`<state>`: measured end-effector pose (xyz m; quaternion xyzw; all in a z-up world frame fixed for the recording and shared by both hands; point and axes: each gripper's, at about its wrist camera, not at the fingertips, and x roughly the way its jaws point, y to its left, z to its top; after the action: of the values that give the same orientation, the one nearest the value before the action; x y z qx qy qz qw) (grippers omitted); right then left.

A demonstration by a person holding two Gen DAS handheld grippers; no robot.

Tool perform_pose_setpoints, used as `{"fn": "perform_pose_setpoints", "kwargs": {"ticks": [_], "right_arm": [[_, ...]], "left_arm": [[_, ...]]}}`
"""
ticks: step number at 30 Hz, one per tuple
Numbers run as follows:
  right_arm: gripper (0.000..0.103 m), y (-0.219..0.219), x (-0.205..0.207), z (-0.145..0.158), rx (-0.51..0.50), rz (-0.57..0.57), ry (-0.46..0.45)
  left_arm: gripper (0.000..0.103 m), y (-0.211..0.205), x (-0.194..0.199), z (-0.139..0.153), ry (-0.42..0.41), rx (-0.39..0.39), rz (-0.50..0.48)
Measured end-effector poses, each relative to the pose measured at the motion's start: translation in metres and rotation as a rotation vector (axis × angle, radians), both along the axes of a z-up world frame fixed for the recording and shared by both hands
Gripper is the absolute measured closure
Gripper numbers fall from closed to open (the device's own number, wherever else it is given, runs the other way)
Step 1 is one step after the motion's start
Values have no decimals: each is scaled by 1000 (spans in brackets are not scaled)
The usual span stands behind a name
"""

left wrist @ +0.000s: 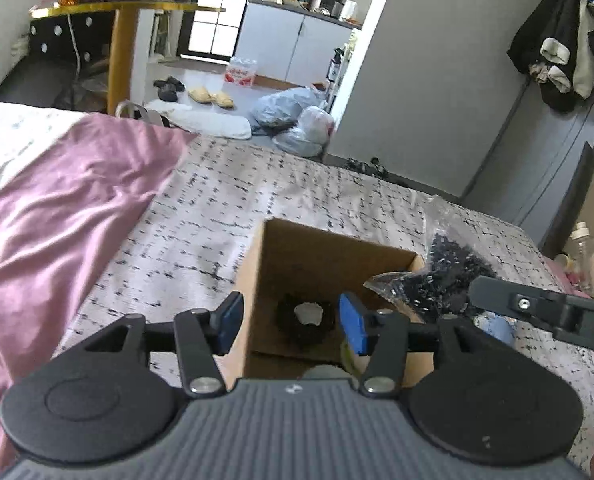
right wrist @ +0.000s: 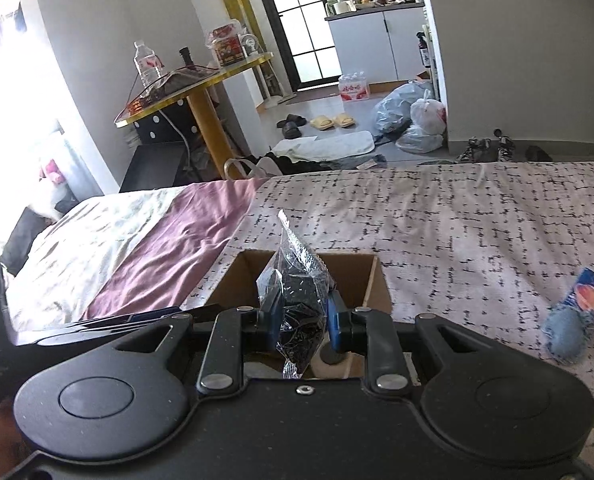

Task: Organize soft objects
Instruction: 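Open the left tool over the box while the right tool releases the clear bag into it, then move the left tool to the blue denim plush while the right tool approaches the tissue pack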

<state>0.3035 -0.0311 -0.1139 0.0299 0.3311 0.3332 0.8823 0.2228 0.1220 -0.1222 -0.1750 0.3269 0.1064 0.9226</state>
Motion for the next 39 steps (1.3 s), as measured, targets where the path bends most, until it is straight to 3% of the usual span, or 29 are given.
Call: {"fn": "perform_pose_setpoints", "kwargs": {"ticks": [7, 16, 23, 27, 31, 36, 39], "right_arm": [[80, 14, 3, 1, 16, 13, 2], [62, 5, -5, -2, 41, 27, 38], [60, -39, -19, -1, 53, -43, 62], [60, -60, -24, -1, 44, -63, 67], [60, -81, -27, 2, 43, -90, 65], [54, -107, -31, 8, 56, -120, 55], [45, -124, -36, 12, 65, -138, 48]], "left_arm": [[46, 6, -15, 9, -13, 7, 34], [44, 7, -32, 13, 18, 33, 33], [25, -6, -32, 19, 45, 30, 16], [13, -18, -28, 23, 76, 92, 27], [5, -29, -28, 32, 80, 77, 0], [0, -46, -30, 46, 61, 104, -26], [0, -57, -26, 53, 63, 114, -44]]}}
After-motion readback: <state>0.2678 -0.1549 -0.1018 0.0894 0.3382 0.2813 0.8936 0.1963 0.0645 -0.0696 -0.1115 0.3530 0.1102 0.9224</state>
